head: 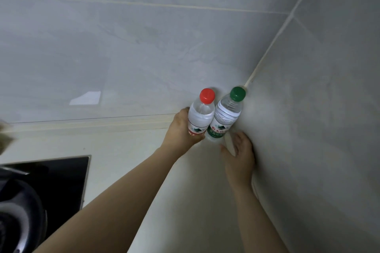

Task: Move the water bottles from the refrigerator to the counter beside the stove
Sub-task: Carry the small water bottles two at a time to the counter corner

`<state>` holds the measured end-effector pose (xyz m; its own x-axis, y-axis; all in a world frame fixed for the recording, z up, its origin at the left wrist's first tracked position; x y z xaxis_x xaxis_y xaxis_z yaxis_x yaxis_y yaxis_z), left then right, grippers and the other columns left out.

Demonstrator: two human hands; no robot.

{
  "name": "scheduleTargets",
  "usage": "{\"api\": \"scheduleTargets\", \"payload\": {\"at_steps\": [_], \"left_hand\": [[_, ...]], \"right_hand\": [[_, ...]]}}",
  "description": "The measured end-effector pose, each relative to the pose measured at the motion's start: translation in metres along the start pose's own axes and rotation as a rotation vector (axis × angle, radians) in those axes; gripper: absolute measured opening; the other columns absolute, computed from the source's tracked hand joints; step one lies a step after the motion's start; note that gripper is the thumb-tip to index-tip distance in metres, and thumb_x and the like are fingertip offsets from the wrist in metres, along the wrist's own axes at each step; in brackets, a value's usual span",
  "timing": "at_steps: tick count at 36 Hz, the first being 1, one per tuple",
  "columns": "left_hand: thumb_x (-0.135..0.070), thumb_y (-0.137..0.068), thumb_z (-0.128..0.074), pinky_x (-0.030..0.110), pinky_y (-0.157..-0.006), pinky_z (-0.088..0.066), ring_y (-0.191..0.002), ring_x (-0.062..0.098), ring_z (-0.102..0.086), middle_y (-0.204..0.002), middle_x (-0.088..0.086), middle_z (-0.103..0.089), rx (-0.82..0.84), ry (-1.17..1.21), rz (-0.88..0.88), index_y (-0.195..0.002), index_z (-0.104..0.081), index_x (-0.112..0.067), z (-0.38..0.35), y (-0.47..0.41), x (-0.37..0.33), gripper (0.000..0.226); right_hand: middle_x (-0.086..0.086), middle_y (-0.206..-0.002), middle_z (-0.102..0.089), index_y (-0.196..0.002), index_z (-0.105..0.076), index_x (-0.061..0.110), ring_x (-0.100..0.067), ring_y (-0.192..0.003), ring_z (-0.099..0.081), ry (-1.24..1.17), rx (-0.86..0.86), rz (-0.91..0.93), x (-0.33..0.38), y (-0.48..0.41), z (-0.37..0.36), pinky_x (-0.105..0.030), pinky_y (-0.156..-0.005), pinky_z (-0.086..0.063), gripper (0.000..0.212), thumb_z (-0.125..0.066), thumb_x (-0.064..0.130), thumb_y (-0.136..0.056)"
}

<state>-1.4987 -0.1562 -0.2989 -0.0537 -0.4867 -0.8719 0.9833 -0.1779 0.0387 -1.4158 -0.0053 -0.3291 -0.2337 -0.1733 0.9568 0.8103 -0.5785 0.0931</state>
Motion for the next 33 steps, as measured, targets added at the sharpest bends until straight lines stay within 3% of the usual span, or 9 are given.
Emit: {"api": "scheduleTargets", "payload": {"at_steps": [5,10,13,19,23,27,30,33], "left_hand": [[-0.026,-0.074,-0.08,0.022,-0.087,-0.038,-0.119,0.02,-0.049,-0.129,0.005,-0.053,-0.022,-0.041,0.052,-0.131,-0.046,-0.009,0.019,0.027,-0.009,0.068],[-0.023,-0.078,-0.075,0.03,-0.1,-0.042,-0.122,0.018,-0.049,-0.134,0.004,-0.049,0.0,-0.124,0.011,-0.133,-0.044,-0.011,0.047,0.073,-0.021,0.064],[-0.021,-0.08,-0.074,0.026,-0.101,-0.04,-0.123,0.015,-0.048,-0.135,0.002,-0.049,0.017,-0.167,-0.086,-0.134,-0.045,-0.012,0.07,0.105,-0.037,0.062],[-0.019,-0.084,-0.069,0.008,-0.09,-0.029,-0.114,0.008,-0.048,-0.132,-0.004,-0.049,-0.049,-0.267,-0.233,-0.134,-0.046,-0.015,0.133,0.166,-0.068,0.055],[-0.021,-0.085,-0.068,0.012,-0.094,-0.034,-0.118,0.009,-0.049,-0.131,-0.006,-0.051,-0.105,-0.325,-0.315,-0.132,-0.048,-0.018,0.173,0.202,-0.085,0.051],[-0.025,-0.086,-0.067,0.013,-0.092,-0.037,-0.114,0.003,-0.049,-0.13,-0.011,-0.051,-0.176,-0.349,-0.362,-0.131,-0.049,-0.022,0.21,0.237,-0.098,0.049],[-0.024,-0.085,-0.068,0.008,-0.091,-0.035,-0.108,-0.001,-0.047,-0.128,-0.011,-0.052,-0.231,-0.386,-0.393,-0.13,-0.051,-0.021,0.235,0.264,-0.107,0.049],[-0.024,-0.083,-0.068,0.002,-0.092,-0.03,-0.11,-0.004,-0.044,-0.126,-0.008,-0.055,-0.296,-0.422,-0.385,-0.129,-0.052,-0.018,0.258,0.294,-0.113,0.049]], "right_hand": [[-0.01,-0.126,-0.058,-0.128,-0.051,0.002,-0.018,-0.115,-0.055,0.075,0.04,0.058,0.02,0.022,0.018,-0.026,-0.099,-0.041,0.052,-0.066,-0.008,-0.08],[0.0,-0.127,-0.06,-0.128,-0.055,0.012,-0.013,-0.119,-0.055,0.254,0.143,0.197,0.048,0.058,0.035,-0.031,-0.105,-0.042,0.048,-0.066,0.002,-0.082],[0.001,-0.129,-0.06,-0.13,-0.054,0.013,-0.012,-0.122,-0.054,0.338,0.206,0.321,0.07,0.08,0.043,-0.035,-0.108,-0.041,0.051,-0.068,0.004,-0.081],[0.013,-0.124,-0.059,-0.128,-0.056,0.021,-0.008,-0.116,-0.055,0.549,0.348,0.541,0.131,0.125,0.05,-0.016,-0.097,-0.035,0.048,-0.07,0.014,-0.083],[0.014,-0.12,-0.061,-0.124,-0.056,0.025,-0.007,-0.109,-0.056,0.571,0.385,0.657,0.173,0.155,0.052,-0.018,-0.091,-0.04,0.045,-0.07,0.017,-0.083],[0.039,-0.111,-0.048,-0.123,-0.054,0.033,0.008,-0.107,-0.049,0.563,0.461,0.747,0.211,0.187,0.045,-0.004,-0.09,-0.036,0.044,-0.07,0.019,-0.084],[0.032,-0.113,-0.051,-0.124,-0.055,0.033,0.004,-0.103,-0.051,0.556,0.516,0.833,0.237,0.211,0.038,-0.003,-0.089,-0.034,0.044,-0.069,0.02,-0.084],[0.025,-0.119,-0.054,-0.125,-0.056,0.03,0.023,-0.107,-0.042,0.509,0.579,0.932,0.26,0.233,0.029,0.005,-0.091,-0.024,0.044,-0.068,0.018,-0.085]]}}
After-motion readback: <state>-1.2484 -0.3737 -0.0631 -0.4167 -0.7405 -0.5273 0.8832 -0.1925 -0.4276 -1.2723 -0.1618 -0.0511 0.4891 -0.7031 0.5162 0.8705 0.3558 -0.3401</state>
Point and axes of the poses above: each hand's wrist, its own y-axis away from the middle knuckle, its own z-axis out of the back of the hand, x = y × z, the point moved 3 cm from there along -y, towards the middle knuckle
